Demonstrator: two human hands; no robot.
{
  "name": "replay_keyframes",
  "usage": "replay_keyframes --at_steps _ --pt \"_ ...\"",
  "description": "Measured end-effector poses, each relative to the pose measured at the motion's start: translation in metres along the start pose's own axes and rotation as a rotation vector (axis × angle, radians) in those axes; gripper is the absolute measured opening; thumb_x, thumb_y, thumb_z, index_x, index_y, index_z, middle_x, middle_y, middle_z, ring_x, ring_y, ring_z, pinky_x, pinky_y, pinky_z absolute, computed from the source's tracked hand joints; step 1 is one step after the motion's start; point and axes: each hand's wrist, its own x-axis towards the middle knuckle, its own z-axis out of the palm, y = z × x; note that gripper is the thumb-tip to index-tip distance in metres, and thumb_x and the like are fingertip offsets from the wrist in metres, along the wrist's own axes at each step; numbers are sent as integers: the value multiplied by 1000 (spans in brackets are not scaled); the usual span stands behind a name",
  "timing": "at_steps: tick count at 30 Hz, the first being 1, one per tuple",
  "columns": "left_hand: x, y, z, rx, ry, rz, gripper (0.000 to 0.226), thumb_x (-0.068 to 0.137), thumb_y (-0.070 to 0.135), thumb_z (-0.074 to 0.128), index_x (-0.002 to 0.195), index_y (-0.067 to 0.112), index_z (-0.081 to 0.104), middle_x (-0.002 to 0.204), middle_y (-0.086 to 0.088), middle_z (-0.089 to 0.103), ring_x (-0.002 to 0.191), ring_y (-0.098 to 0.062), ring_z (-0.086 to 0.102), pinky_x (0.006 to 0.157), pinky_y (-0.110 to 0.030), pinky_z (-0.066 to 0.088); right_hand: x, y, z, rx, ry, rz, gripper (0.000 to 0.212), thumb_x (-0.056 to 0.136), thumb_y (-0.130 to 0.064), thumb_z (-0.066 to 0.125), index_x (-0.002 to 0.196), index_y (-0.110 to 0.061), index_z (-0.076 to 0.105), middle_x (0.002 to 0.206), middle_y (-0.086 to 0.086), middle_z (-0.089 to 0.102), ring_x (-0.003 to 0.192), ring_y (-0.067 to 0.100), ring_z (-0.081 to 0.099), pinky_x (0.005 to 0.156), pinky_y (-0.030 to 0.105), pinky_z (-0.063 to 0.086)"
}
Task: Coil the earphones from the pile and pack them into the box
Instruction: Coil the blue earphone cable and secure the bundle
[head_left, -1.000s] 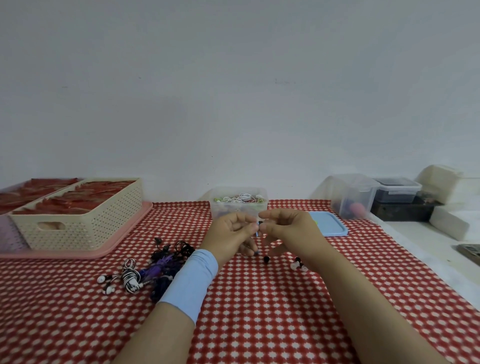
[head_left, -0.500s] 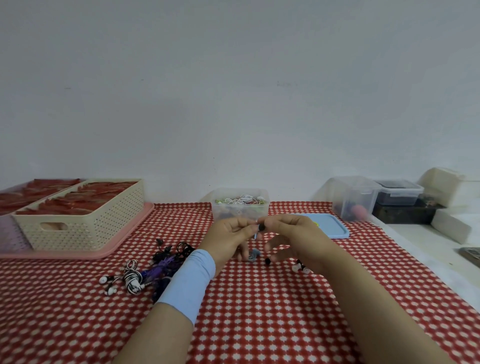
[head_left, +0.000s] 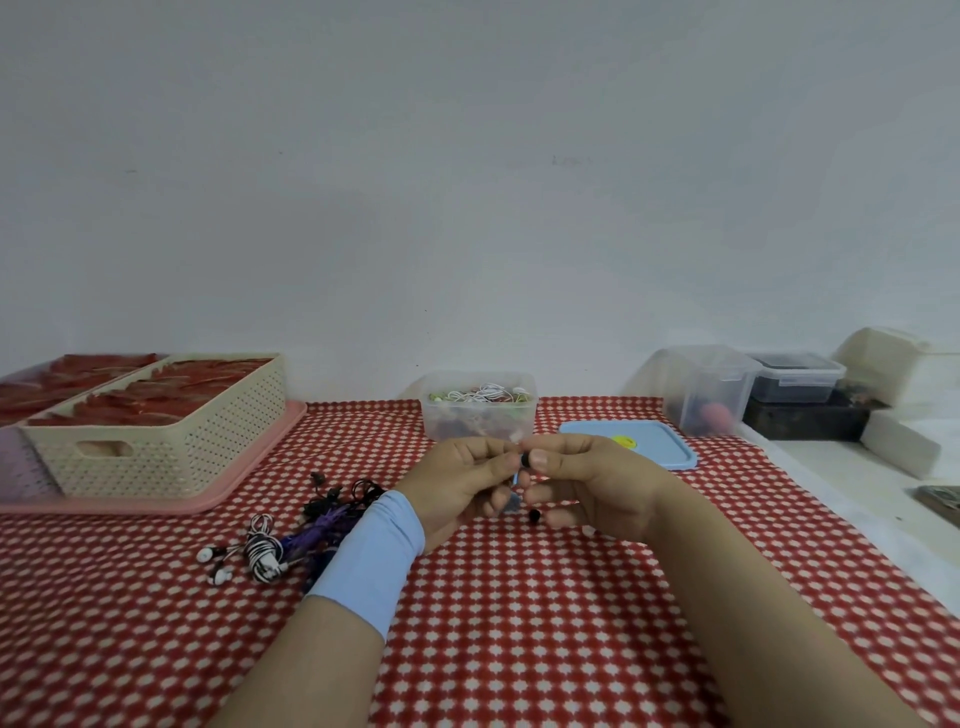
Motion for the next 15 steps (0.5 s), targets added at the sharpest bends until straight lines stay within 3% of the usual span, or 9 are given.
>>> replay_keyframes --at_steps 4,8,12,15 --pt "-1 1 0 -3 2 -11 14 96 9 57 100 6 69 72 -5 66 46 -4 51 45 -15 44 0 0 1 -30 17 18 15 80 -17 73 95 -17 74 81 2 74 67 11 70 51 24 54" --pt "0 2 0 6 65 17 11 95 8 59 100 3 68 74 -5 69 50 -10 56 46 -19 46 1 0 0 2 60 -50 32 76 -22 75 106 -11 74 90 8 75 77 19 73 50 27 56" --pt "-1 3 0 55 113 17 14 92 7 64 104 0 67 78 -8 70 51 -13 60 47 -21 48 -1 -1 -5 -32 63 -86 27 93 -27 67 112 -9 74 101 11 75 85 23 71 55 29 57" --pt "-3 4 1 70 135 9 14 91 7 66 102 0 68 76 -8 70 50 -15 61 46 -21 49 -3 -3 -2 -92 67 -117 22 91 -21 71 110 -10 76 96 10 75 82 21 71 55 29 56"
